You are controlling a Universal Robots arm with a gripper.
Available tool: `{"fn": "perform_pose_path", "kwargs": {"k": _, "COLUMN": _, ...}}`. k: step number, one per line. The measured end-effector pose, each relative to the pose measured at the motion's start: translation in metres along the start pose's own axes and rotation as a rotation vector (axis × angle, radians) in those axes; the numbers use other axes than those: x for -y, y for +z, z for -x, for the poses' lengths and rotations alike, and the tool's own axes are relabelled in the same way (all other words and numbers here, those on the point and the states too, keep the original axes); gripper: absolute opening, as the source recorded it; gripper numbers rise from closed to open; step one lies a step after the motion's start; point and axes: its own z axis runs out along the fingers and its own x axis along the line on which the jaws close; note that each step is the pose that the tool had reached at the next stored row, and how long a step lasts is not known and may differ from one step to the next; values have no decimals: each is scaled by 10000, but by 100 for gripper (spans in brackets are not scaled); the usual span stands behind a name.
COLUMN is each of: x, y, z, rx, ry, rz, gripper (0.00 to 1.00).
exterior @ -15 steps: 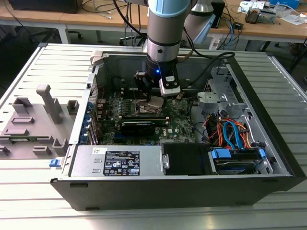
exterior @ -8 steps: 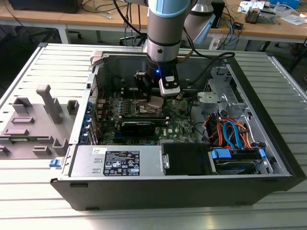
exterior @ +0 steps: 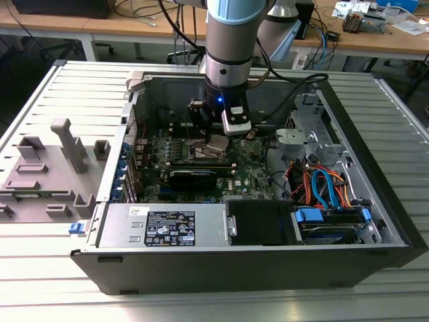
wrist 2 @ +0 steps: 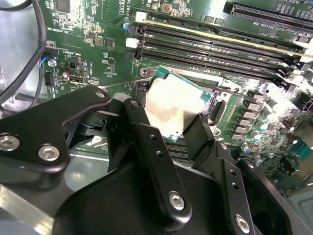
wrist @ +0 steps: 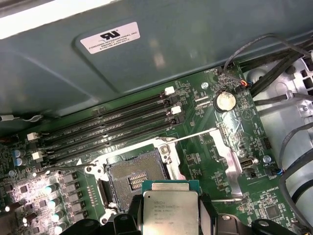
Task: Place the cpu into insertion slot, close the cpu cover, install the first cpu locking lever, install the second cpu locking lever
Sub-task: 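Place the cpu into insertion slot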
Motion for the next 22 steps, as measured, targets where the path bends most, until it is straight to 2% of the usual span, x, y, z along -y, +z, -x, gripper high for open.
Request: {"fn": "perform_pose_path", "kwargs": {"k": 22, "x": 0, "y": 2, "z": 0, "rx": 19, "ry": 326, "rz": 5, "gripper": 55}}
